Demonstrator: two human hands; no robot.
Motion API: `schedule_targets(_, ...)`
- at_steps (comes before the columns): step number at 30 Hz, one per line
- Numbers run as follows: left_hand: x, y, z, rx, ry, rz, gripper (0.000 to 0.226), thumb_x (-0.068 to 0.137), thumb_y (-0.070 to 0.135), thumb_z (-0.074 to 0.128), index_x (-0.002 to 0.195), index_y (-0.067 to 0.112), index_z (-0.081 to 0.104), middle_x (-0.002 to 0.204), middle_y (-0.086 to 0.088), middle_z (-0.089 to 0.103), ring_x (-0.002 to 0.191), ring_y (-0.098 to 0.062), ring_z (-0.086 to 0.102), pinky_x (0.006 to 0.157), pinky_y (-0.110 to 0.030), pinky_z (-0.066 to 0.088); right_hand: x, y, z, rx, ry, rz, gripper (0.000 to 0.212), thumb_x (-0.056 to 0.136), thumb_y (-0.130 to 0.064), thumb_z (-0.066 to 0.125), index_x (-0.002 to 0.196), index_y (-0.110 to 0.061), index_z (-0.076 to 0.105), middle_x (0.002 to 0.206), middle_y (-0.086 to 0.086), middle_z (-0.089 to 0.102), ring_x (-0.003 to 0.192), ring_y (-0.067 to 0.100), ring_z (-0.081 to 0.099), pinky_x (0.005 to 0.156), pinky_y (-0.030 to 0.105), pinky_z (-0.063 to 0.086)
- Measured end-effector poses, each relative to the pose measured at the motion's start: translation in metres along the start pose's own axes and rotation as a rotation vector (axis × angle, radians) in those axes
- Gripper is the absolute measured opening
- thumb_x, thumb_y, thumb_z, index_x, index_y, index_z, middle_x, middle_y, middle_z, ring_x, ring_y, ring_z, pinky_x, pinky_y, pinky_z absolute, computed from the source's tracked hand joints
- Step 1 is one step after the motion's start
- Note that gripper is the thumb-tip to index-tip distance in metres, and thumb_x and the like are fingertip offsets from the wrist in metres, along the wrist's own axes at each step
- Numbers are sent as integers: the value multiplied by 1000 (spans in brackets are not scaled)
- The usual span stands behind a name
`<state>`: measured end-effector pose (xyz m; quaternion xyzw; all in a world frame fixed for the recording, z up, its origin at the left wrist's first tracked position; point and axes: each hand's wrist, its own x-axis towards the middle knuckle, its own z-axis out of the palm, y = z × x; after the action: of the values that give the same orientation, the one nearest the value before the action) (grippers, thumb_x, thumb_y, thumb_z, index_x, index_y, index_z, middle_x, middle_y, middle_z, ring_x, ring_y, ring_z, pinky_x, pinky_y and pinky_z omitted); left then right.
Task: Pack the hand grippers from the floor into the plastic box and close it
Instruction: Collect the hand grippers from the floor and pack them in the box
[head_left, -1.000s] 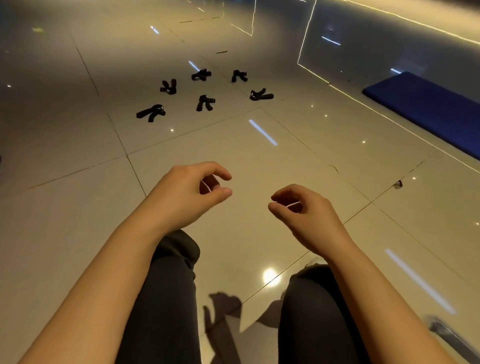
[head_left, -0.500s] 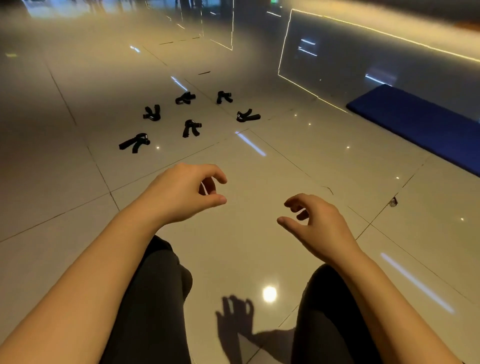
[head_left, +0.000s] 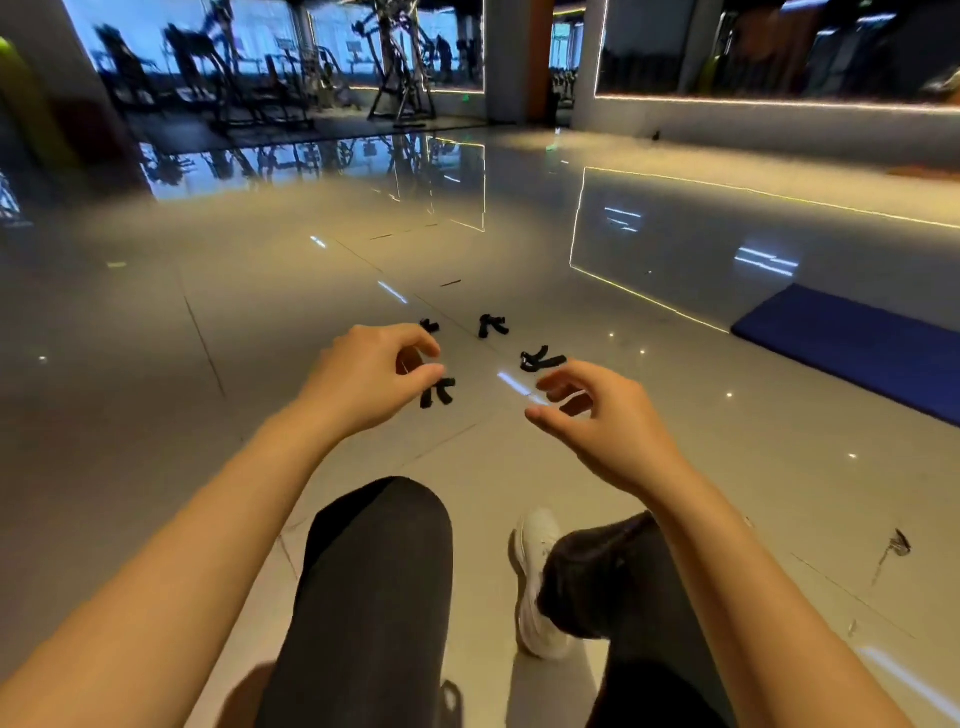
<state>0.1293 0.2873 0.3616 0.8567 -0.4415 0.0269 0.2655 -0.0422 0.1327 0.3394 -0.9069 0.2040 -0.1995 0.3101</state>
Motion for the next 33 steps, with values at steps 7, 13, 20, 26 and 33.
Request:
schedule_targets(7,85,-114,52,72,-248,-89,24,89,40,58,109,28,63,93,9,62,82,-4,56,66,-19,42,139,23,74,-285,-252,-114,34,87,-41,61,116,-25,57,115,-6,58,96,8,53,78,23,45)
schedule_targets(13,137,-239,67,251,-440,-220,34,91,40,56,121,25,58,106,4,62,86,-7,55,60,-16,36,231,56,145,-467,-505,-166,37,89,-40,59,121,-23,53,122,-2,53,104,14,54,84,28,48)
schedule_targets(20,181,-320,89,584,-632,-299,40,92,50,48,128,33,49,98,9,55,84,-11,50,62,-26,37,296,87,189,-707,-762,-136,49,89,-42,57,133,-24,43,130,-1,47,111,19,51,87,28,46)
schedule_targets(26,228,-367,111,567,-706,-296,46,92,50,47,134,30,44,119,4,57,97,-15,54,65,-27,37,349,105,245,-757,-959,-29,57,90,-38,58,140,-23,36,136,1,43,118,22,48,96,34,46)
schedule_targets(33,264,-446,157,471,-613,-251,62,86,53,54,140,31,32,122,2,50,107,-17,49,82,-32,46,440,154,298,-801,-940,50,60,92,-45,52,143,-24,30,139,2,41,122,22,46,96,33,44)
